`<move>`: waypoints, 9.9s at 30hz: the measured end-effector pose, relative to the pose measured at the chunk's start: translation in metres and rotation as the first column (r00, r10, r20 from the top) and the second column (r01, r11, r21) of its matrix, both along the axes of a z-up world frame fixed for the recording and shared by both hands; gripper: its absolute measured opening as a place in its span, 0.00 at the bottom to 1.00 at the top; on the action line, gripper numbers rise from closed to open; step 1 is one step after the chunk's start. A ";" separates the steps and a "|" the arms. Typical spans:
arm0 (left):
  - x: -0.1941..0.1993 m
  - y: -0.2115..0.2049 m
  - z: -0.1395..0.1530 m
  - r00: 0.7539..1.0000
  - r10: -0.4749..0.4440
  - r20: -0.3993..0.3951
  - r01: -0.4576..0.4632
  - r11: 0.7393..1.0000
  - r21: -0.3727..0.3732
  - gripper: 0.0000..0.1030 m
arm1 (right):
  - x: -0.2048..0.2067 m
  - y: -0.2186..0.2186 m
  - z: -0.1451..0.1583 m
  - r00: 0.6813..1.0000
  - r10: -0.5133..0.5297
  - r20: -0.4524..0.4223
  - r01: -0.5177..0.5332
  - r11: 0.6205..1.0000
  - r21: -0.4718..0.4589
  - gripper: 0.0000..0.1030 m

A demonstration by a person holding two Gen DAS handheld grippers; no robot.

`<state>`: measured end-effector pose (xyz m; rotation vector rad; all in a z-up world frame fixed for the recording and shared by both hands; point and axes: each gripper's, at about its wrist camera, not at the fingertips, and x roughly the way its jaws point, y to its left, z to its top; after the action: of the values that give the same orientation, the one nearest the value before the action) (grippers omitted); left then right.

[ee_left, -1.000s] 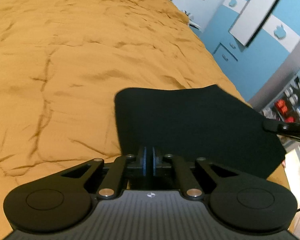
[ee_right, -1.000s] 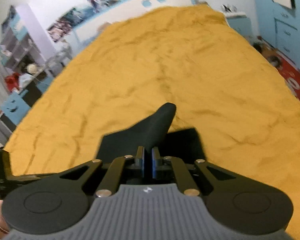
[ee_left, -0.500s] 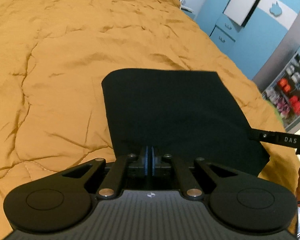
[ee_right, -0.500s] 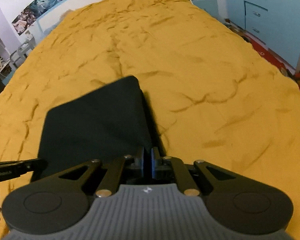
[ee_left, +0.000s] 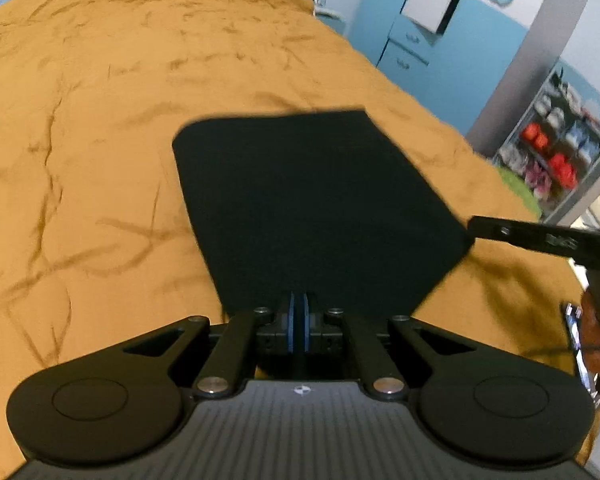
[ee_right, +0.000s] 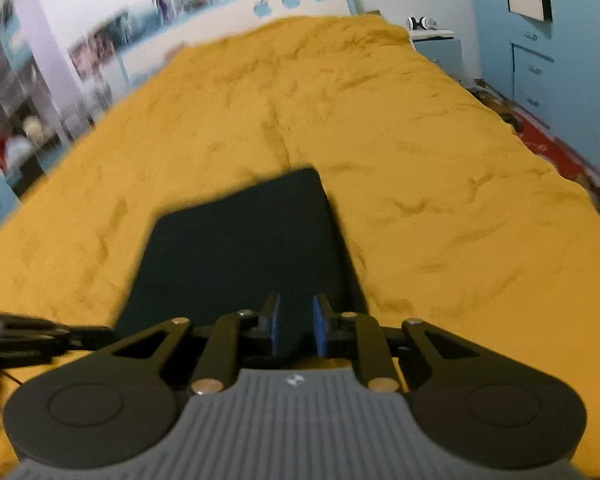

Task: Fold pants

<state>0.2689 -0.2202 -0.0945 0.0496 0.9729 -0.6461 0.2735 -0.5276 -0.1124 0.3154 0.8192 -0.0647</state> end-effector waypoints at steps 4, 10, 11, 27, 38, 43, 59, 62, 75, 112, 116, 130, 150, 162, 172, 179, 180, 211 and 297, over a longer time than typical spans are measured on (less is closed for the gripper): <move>-0.008 0.002 -0.017 0.998 0.027 -0.062 -0.028 0.999 -0.026 0.04 | 0.004 -0.005 -0.028 0.998 -0.052 -0.047 0.052 0.999 -0.003 0.17; -0.019 0.009 -0.020 0.993 0.017 -0.116 -0.019 1.000 -0.013 0.04 | -0.001 -0.005 -0.028 0.996 -0.082 -0.039 0.082 0.997 0.006 0.18; -0.019 0.010 -0.018 0.992 0.007 -0.128 -0.008 1.000 -0.010 0.04 | -0.003 -0.004 -0.025 0.996 -0.084 -0.033 0.084 0.996 0.000 0.20; 0.073 0.056 -0.004 0.948 0.290 -0.129 -0.310 0.933 -0.184 0.61 | 0.013 -0.032 -0.025 0.979 -0.200 0.032 0.187 0.953 0.240 0.73; 0.114 0.062 -0.062 0.884 0.309 -0.350 -0.418 0.858 -0.299 0.61 | 0.044 -0.056 -0.066 0.975 -0.221 0.001 0.199 0.883 0.425 0.68; 0.127 0.059 -0.072 0.870 0.293 -0.396 -0.429 0.846 -0.317 0.61 | 0.054 -0.055 -0.076 0.978 -0.211 0.001 0.187 0.870 0.455 0.64; 0.153 0.055 -0.079 0.844 0.305 -0.441 -0.463 0.830 -0.312 0.44 | 0.062 -0.056 -0.086 0.983 -0.185 0.009 0.158 0.864 0.477 0.52; 0.142 0.061 -0.083 0.835 0.263 -0.484 -0.452 0.829 -0.329 0.46 | 0.061 -0.056 -0.087 0.984 -0.180 0.010 0.153 0.864 0.480 0.51; 0.123 0.048 -0.053 0.881 0.301 -0.364 -0.416 0.860 -0.295 0.18 | 0.055 -0.048 -0.061 0.985 -0.160 0.071 0.113 0.891 0.439 0.11; -0.023 0.189 0.129 0.932 0.358 -0.058 -0.354 0.863 -0.360 0.17 | -0.084 0.126 0.107 0.952 0.063 0.299 -0.194 0.879 0.435 0.10; -0.031 0.210 0.118 0.930 0.362 -0.070 -0.362 0.860 -0.360 0.17 | -0.097 0.152 0.105 0.954 0.091 0.285 -0.211 0.880 0.426 0.10; -0.010 0.244 0.027 0.895 0.398 -0.204 -0.445 0.831 -0.334 0.17 | -0.084 0.192 0.045 0.977 0.141 0.162 -0.195 0.897 0.396 0.10; -0.001 0.259 -0.039 0.838 0.422 -0.346 -0.511 0.830 -0.225 0.31 | -0.058 0.166 -0.034 0.986 0.158 -0.052 -0.117 0.881 0.458 0.28; 0.049 0.272 -0.059 0.775 0.418 -0.475 -0.593 0.740 -0.317 0.38 | 0.009 0.134 -0.053 0.994 0.072 -0.084 -0.001 0.764 0.645 0.49; 0.056 0.253 -0.048 0.827 0.456 -0.328 -0.552 0.768 -0.325 0.18 | 0.028 0.144 -0.042 0.996 0.084 0.009 -0.074 0.813 0.577 0.15; 0.062 0.240 -0.063 0.825 0.483 -0.293 -0.547 0.812 -0.202 0.18 | 0.041 0.148 -0.070 0.997 0.038 -0.070 0.006 0.839 0.544 0.11; 0.065 0.239 -0.063 0.821 0.484 -0.303 -0.551 0.812 -0.194 0.19 | 0.041 0.149 -0.070 0.997 0.030 -0.078 0.016 0.842 0.539 0.11; -0.133 0.205 -0.001 0.974 0.225 0.041 -0.225 0.974 0.017 0.34 | -0.122 0.244 0.001 0.925 0.380 0.028 -0.370 0.912 -0.176 0.37; -0.234 0.164 0.056 0.851 0.392 0.349 -0.481 0.849 0.219 0.96 | -0.239 0.293 0.068 0.974 0.221 0.047 -0.211 0.965 -0.158 0.80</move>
<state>0.0352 -0.0565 -0.0388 0.1794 0.7489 -0.0524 0.0345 -0.2351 -0.0447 0.0826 0.7758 0.0866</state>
